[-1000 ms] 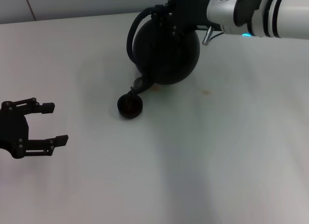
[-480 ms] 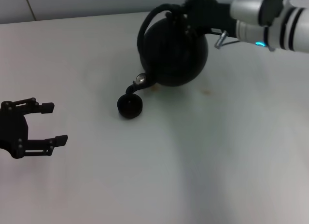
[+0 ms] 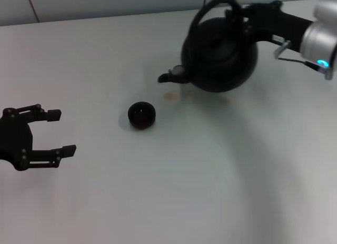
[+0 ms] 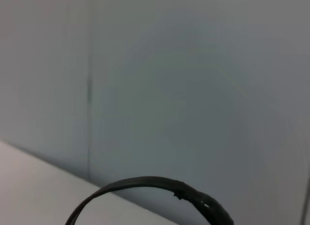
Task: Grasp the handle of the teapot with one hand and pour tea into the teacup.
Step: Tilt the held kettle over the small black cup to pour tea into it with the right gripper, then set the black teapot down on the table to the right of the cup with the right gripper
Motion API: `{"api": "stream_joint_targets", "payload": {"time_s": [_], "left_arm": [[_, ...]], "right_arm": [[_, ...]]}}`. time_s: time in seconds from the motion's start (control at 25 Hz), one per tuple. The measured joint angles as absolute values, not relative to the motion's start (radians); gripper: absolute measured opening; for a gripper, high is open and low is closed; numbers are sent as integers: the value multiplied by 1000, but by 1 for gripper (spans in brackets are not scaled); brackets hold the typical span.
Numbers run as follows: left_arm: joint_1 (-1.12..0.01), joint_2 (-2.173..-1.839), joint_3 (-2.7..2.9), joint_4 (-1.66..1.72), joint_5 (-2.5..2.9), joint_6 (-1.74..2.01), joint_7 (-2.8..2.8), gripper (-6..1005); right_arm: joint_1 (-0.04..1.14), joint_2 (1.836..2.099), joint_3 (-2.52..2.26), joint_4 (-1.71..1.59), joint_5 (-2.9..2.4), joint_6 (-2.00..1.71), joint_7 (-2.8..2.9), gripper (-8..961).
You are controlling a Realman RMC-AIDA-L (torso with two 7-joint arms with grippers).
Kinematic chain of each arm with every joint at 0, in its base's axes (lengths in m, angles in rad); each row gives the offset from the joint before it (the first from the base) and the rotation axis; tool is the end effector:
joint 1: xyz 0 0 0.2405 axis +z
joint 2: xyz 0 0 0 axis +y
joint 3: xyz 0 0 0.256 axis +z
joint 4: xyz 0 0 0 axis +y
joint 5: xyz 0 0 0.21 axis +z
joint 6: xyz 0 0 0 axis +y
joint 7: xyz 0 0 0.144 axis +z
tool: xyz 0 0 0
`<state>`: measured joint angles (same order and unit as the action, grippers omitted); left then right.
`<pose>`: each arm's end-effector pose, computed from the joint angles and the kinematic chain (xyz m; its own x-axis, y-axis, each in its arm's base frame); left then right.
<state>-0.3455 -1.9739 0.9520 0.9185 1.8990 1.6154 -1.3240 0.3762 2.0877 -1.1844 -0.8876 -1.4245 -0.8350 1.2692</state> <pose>-0.2845 0.3020 0.0464 0.9348 0.1662 0.3138 0.2443 -0.9424 -0.2285 0.2528 0.3893 0.0204 0.8299 -0.1378 -0.5406 -0.5049 -0.5977 -0.6227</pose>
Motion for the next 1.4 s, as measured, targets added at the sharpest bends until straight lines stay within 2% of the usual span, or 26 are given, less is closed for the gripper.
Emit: {"api": "stream_joint_targets", "payload": {"time_s": [0.28,0.76,1.4], "left_arm": [[-353,-1980,954,926,1909,1618,-1325,860],[-343,-1992,954,949,1925,1630,-1325,860],[-340,-1984,952,950,1926,1634,-1319,860]], "right_arm": [[338,2084,-1042,-846,-1385,-994,1269,124],[333,2081,-1039,-776,-1372,-988,1269,123],[346,2080,-1038,-704,-1373,-958,1269,123]]}}
